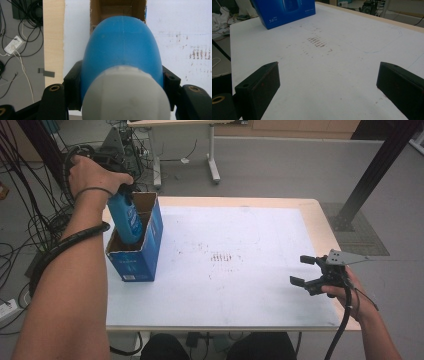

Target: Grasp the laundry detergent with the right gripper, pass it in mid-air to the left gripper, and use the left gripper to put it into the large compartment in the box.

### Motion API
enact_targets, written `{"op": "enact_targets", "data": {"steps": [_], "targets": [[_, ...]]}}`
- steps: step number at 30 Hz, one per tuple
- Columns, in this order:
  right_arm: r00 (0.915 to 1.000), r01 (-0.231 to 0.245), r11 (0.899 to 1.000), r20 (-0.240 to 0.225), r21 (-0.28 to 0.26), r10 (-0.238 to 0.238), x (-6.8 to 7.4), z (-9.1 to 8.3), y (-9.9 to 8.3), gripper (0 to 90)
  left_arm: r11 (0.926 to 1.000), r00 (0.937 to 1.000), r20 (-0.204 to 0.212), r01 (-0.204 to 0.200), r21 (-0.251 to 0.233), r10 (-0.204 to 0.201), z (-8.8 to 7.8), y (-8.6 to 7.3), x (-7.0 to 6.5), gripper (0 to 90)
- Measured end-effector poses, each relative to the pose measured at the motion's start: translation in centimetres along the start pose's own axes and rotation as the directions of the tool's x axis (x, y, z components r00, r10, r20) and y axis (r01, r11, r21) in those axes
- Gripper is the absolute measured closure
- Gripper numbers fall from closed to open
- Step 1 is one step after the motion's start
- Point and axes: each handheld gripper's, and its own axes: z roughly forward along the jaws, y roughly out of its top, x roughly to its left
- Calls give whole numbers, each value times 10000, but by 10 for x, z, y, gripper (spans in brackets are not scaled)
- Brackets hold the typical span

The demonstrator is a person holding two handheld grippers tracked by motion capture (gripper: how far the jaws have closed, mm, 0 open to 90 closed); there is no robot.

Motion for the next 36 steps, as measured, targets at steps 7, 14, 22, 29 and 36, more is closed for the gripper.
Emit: {"op": "enact_targets", "data": {"steps": [7,14,22,29,36], "targets": [[10000,-26,10000,76,-6,26,1,-4,0,47,10000,10000,-4,-54,2,54,6,1,-2,378],[9999,-50,10000,127,39,49,0,-7,-2,47,9999,10000,-48,-69,125,70,19,3,-3,378],[9999,-78,10000,119,44,78,0,-5,-3,47,9996,10000,-1,-81,273,81,32,2,-1,378],[9999,-62,10000,111,35,62,0,-5,-2,48,9995,9999,-66,-108,285,110,39,-1,-2,378],[10000,-17,10000,87,21,17,1,-4,-1,48,9992,9998,-52,-192,364,194,49,-3,-4,378]]}}
